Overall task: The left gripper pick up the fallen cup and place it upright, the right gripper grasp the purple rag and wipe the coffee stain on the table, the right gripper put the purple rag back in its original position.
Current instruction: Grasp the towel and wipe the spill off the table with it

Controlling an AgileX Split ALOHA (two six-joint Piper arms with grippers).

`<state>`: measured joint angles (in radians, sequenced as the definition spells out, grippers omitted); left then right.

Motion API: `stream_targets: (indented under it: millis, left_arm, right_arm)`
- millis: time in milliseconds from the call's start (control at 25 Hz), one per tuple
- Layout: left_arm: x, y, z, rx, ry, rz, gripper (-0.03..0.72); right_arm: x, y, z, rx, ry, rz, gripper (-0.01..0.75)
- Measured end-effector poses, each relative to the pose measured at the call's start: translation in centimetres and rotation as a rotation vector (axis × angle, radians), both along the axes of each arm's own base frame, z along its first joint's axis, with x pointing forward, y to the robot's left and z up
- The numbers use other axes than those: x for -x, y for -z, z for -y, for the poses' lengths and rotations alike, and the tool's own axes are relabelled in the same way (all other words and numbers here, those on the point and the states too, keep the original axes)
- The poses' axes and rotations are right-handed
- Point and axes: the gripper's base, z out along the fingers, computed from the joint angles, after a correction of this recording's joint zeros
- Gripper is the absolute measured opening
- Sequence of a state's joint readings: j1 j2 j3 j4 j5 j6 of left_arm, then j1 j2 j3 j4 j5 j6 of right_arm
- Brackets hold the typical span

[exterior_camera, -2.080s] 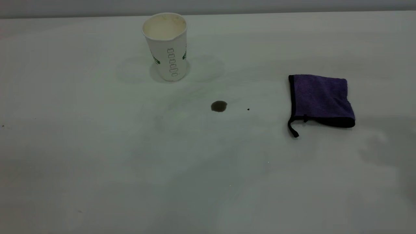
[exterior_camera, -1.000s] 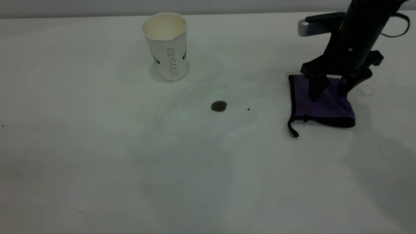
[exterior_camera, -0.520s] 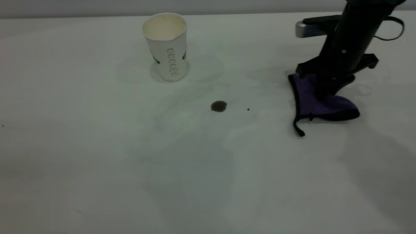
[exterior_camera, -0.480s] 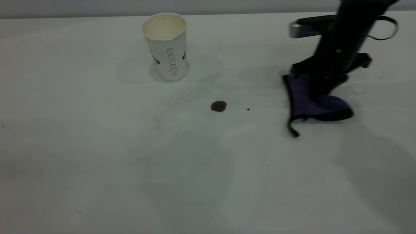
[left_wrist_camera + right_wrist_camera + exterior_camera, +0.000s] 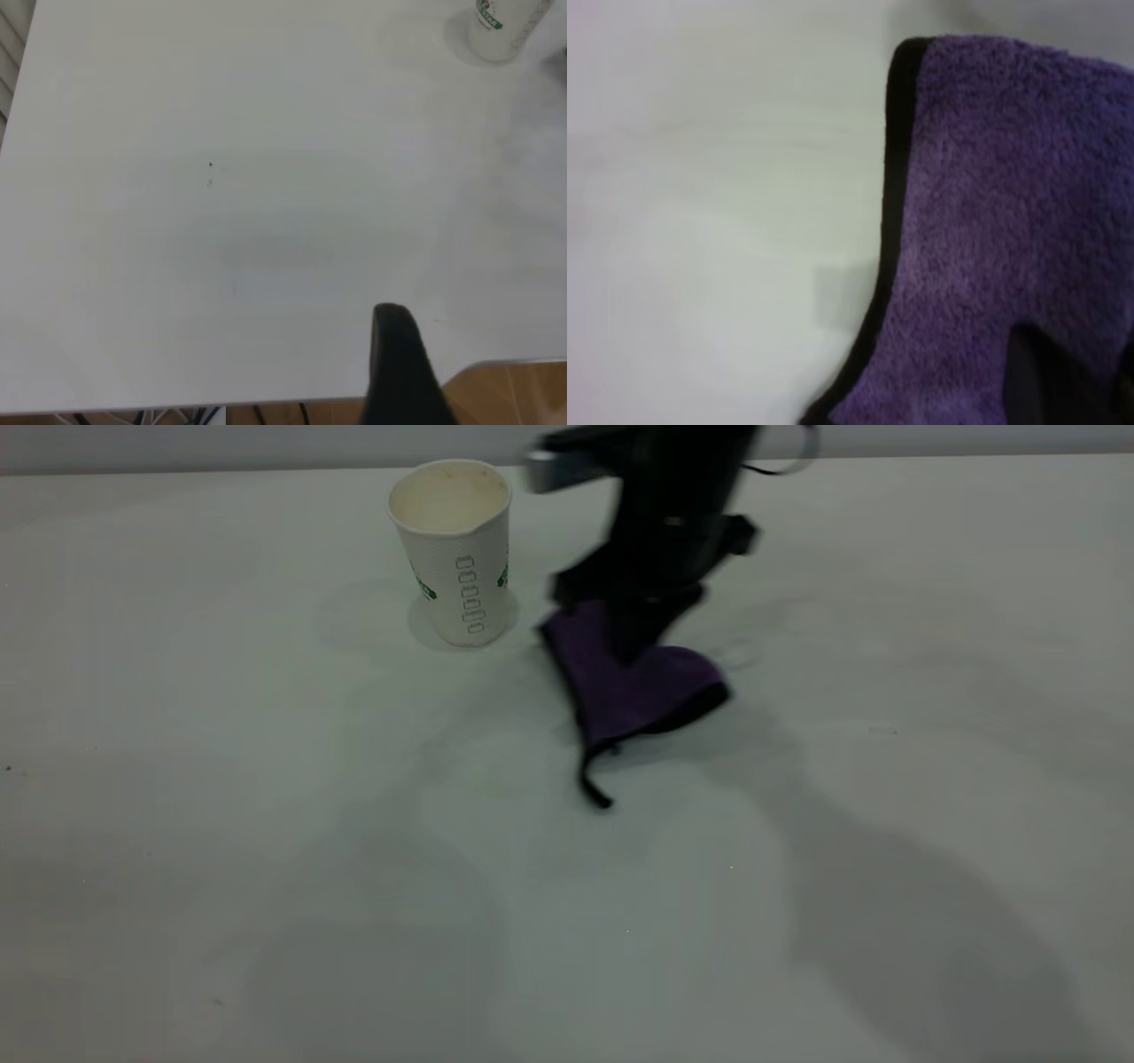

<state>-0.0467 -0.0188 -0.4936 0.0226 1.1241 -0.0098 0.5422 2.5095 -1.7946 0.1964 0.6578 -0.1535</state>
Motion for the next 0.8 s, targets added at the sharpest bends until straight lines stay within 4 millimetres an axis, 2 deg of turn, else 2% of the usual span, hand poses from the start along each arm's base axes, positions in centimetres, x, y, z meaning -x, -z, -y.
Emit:
stream_targets:
  millis: [80, 200, 360, 600, 720, 800]
  left_arm:
    - [0.0, 0.0, 0.0, 0.000, 0.000, 0.000, 0.513]
    - [0.0, 0.0, 0.0, 0.000, 0.000, 0.000, 0.513]
    - [0.0, 0.0, 0.0, 0.000, 0.000, 0.000, 0.513]
    - [0.0, 0.0, 0.0, 0.000, 0.000, 0.000, 0.513]
    - [0.0, 0.0, 0.0, 0.000, 0.000, -0.001, 0.513]
    - [0.0, 0.0, 0.0, 0.000, 0.000, -0.001, 0.513]
  right_arm:
    - [1.0, -0.4, -2.0, -0.006, -0.045, 0.007, 0.057]
    - [2.5, -0.3, -4.1, -0.010, -0.081, 0.003, 0.057]
    - [3.3, 0.7, -5.3, -0.015, -0.098, 0.002, 0.057]
    - [3.3, 4.9, -4.5, 0.002, -0.065, -0.035, 0.057]
    - [2.2, 5.1, -3.3, -0.015, 0.015, -0.053, 0.057]
    - [1.0, 5.1, -1.5, -0.013, 0.089, -0.067, 0.057]
